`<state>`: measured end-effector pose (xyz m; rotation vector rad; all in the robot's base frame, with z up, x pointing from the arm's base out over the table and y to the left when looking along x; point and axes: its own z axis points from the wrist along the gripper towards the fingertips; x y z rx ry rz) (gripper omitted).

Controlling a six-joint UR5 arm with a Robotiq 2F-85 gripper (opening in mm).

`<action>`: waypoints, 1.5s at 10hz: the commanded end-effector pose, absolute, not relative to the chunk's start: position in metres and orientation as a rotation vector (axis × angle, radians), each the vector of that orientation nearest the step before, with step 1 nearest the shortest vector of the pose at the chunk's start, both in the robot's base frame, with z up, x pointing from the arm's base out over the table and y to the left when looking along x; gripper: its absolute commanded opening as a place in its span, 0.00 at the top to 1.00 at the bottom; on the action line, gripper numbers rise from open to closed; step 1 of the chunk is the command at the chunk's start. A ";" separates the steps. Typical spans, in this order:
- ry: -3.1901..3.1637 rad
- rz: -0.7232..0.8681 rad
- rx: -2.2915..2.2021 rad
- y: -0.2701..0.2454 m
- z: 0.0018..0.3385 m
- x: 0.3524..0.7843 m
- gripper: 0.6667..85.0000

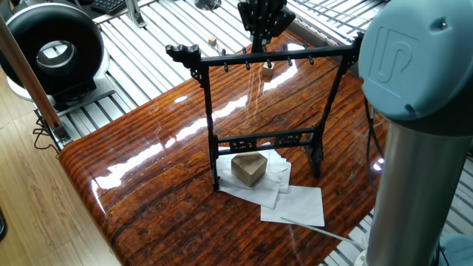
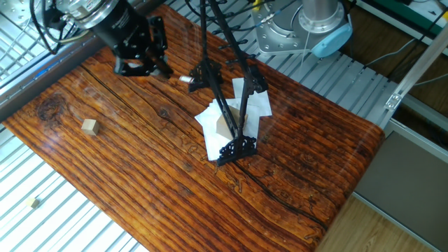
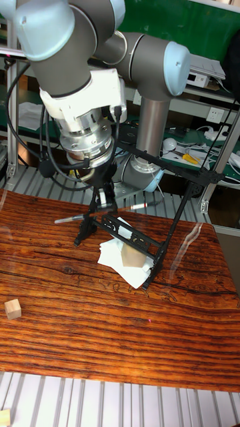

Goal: Place the brush on the pen rack

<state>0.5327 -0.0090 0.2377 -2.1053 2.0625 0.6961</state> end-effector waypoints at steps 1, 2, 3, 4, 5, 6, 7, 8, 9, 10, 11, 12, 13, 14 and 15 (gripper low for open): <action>2.186 0.615 -1.927 -0.006 0.235 0.559 1.00; 2.240 0.629 -1.826 0.001 0.237 0.566 1.00; 2.289 0.645 -1.766 0.003 0.238 0.567 1.00; 2.335 0.605 -1.718 -0.002 0.235 0.574 1.00; 2.358 0.583 -1.722 -0.006 0.232 0.575 1.00; 2.363 0.590 -1.723 -0.004 0.234 0.574 1.00; 2.381 0.606 -1.713 -0.004 0.235 0.570 1.00; 2.398 0.557 -1.756 -0.016 0.231 0.568 1.00; 2.409 0.564 -1.817 -0.024 0.230 0.557 1.00; 2.397 0.545 -1.878 -0.029 0.227 0.554 1.00; 2.373 0.513 -1.945 -0.033 0.225 0.554 1.00; 2.299 0.592 -2.010 -0.021 0.229 0.545 1.00; 2.210 0.625 -2.088 -0.014 0.233 0.542 1.00; 2.127 0.717 -2.149 -0.002 0.243 0.530 1.00; 2.011 0.760 -2.207 0.009 0.247 0.526 1.00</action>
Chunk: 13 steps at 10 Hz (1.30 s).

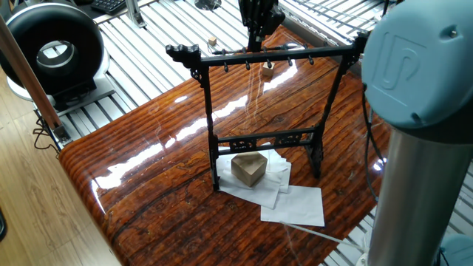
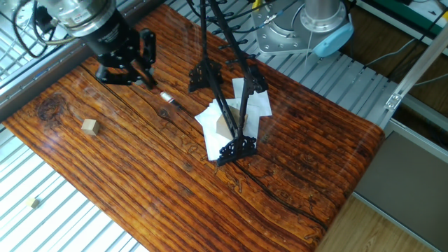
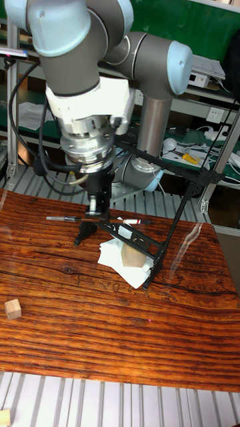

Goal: Place the brush on the pen rack

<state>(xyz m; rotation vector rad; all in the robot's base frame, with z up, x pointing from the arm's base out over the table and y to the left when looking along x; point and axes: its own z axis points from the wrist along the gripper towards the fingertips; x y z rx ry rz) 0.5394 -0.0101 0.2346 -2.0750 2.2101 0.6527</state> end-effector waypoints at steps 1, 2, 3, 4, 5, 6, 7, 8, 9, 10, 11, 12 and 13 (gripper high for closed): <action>1.934 0.818 -2.231 0.020 0.251 0.520 1.00; 1.909 0.834 -2.244 0.021 0.253 0.517 1.00; 1.882 0.833 -2.255 0.023 0.253 0.517 1.00; 1.846 0.891 -2.246 0.031 0.260 0.511 1.00; 1.793 0.960 -2.230 0.042 0.269 0.504 1.00; 1.751 0.971 -2.238 0.045 0.271 0.503 1.00; 1.707 0.973 -2.251 0.047 0.273 0.502 1.00; 1.688 0.957 -2.268 0.045 0.271 0.503 1.00; 1.675 0.944 -2.277 0.042 0.270 0.505 1.00; 1.649 0.945 -2.282 0.041 0.272 0.504 1.00; 1.626 0.947 -2.294 0.039 0.273 0.503 1.00; 1.608 0.939 -2.309 0.035 0.272 0.503 1.00; 1.578 0.941 -2.306 0.034 0.271 0.505 1.00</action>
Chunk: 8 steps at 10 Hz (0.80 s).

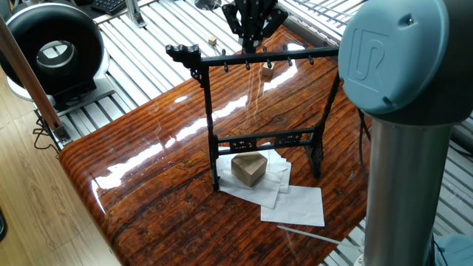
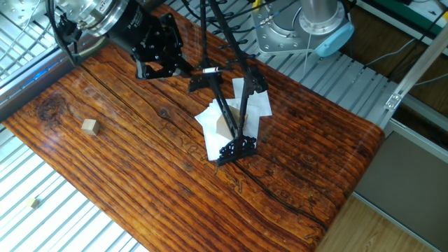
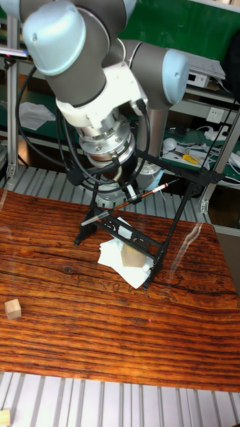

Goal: Place the brush on the pen rack

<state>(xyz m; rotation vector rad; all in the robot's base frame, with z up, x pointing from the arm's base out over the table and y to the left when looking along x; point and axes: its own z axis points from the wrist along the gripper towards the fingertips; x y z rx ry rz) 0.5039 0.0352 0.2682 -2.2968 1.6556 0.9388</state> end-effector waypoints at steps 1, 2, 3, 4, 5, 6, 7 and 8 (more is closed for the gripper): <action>1.554 0.940 -2.311 0.032 0.271 0.506 1.00; 1.555 0.943 -2.300 0.033 0.272 0.506 1.00; 1.557 0.931 -2.304 0.031 0.271 0.507 1.00; 1.563 0.931 -2.303 0.030 0.270 0.508 1.00; 1.556 0.934 -2.303 0.030 0.268 0.510 1.00; 1.542 0.931 -2.309 0.028 0.266 0.514 1.00; 1.533 0.931 -2.312 0.027 0.263 0.518 1.00; 1.537 0.928 -2.315 0.026 0.262 0.518 1.00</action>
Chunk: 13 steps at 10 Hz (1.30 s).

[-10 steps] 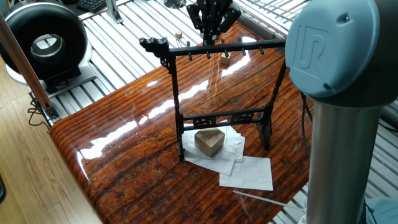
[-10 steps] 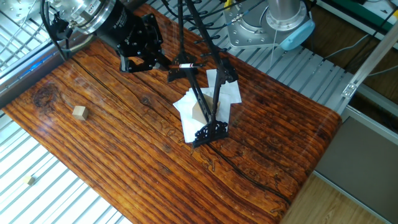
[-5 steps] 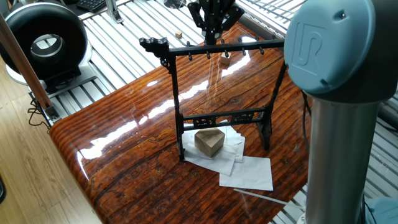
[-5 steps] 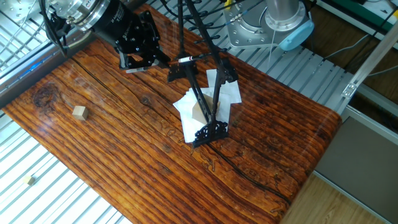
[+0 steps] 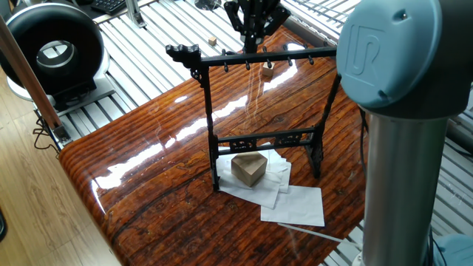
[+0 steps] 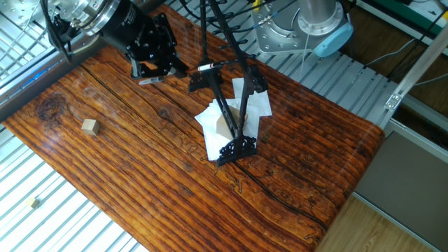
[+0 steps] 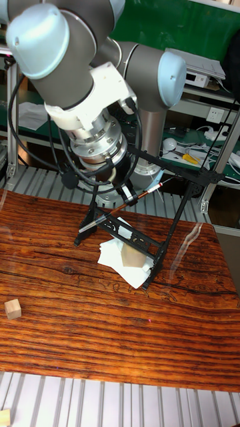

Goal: Place the brush on the pen rack

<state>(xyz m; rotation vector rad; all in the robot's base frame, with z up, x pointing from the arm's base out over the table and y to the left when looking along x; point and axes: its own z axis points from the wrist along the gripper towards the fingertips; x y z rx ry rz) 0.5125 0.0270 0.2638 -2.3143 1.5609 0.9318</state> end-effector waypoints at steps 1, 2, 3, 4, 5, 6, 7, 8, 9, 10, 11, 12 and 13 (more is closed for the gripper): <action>1.537 0.928 -2.315 0.025 0.261 0.518 1.00; 1.538 0.939 -2.309 0.025 0.262 0.517 1.00; 1.539 0.941 -2.312 0.023 0.263 0.515 1.00; 1.546 0.950 -2.314 0.022 0.264 0.512 1.00; 1.543 0.956 -2.317 0.021 0.265 0.511 1.00; 1.546 0.965 -2.316 0.020 0.265 0.509 1.00; 1.550 0.966 -2.315 0.020 0.266 0.509 1.00; 1.562 0.973 -2.312 0.020 0.267 0.506 1.00; 1.567 0.974 -2.316 0.019 0.267 0.505 1.00; 1.564 0.975 -2.319 0.018 0.266 0.505 1.00; 1.562 0.973 -2.322 0.017 0.266 0.506 1.00; 1.558 0.972 -2.324 0.017 0.265 0.507 1.00; 1.551 0.977 -2.319 0.018 0.266 0.508 1.00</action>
